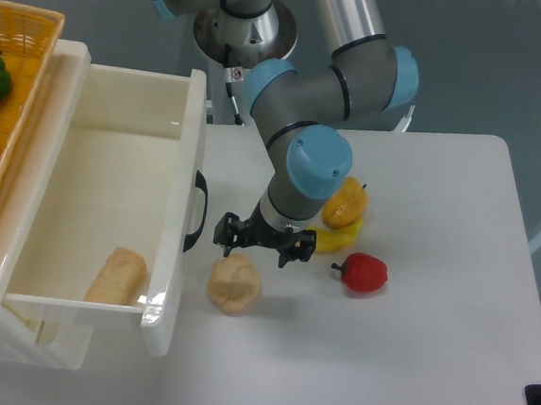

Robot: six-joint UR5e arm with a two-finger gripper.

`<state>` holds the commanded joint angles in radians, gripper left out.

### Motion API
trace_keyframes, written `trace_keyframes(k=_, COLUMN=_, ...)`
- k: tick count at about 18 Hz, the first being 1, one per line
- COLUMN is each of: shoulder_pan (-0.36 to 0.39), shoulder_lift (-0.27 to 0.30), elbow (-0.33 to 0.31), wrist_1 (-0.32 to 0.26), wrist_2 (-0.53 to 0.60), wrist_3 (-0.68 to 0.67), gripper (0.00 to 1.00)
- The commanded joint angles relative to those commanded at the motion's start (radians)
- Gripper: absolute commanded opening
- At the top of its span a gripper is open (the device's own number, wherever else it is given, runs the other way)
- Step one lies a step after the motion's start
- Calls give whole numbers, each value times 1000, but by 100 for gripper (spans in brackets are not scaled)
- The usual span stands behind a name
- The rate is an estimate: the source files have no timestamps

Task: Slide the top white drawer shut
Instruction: 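Move the gripper toward the open white drawer's front panel, then push the drawer front with the gripper, sliding the drawer closed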

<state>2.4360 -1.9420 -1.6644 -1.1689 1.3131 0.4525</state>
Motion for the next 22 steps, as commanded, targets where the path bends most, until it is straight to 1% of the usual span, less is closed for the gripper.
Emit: trace_keyframes(k=22, shoulder_pan=-12, shoulder_lift=21, elbow=0, wrist_1=-8, wrist_2=-20, wrist_3=0, gripper=100)
